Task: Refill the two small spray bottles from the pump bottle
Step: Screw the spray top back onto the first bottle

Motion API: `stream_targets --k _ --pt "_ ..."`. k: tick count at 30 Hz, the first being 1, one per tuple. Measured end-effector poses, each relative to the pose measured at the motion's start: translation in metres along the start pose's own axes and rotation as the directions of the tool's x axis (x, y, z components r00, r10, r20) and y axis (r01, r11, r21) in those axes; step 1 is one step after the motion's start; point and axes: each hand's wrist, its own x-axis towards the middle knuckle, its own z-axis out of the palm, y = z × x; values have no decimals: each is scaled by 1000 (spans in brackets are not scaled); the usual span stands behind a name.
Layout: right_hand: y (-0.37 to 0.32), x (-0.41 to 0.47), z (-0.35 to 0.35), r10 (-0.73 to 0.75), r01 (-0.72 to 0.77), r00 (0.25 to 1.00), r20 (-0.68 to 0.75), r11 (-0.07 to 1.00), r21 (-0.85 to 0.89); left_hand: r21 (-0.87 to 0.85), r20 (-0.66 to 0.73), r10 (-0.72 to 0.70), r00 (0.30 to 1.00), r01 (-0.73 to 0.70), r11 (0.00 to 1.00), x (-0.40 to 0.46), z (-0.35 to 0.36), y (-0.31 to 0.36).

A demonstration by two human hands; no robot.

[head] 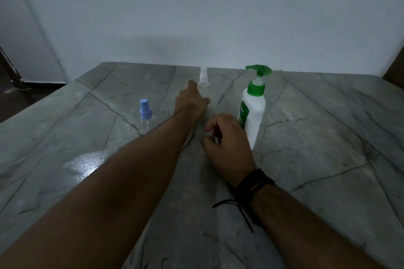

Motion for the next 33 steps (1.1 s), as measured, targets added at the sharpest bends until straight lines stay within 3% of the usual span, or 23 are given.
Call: stream_targets --k 7,14,22,27,29,33 --pt "4 2 0 -8 8 1000 -2 1000 18 75 6 -69 998 68 995 19 9 3" --pt "4 4 2 -9 9 1000 -12 1000 19 -52 -40 -110 993 108 993 0 4 12" --pt "-1 4 -4 8 -8 1000 6 999 46 -181 -59 98 993 -107 978 -65 -8 7" --pt "-6 3 -11 30 -26 999 -31 994 102 -225 -25 101 995 -104 969 -102 -30 6" --pt "-8 3 -11 36 -33 999 -23 992 125 -196 -77 141 987 -154 968 -119 -44 7" --pt "-7 5 -12 50 -51 999 6 989 136 -62 -160 371 915 -385 921 -148 -80 6"
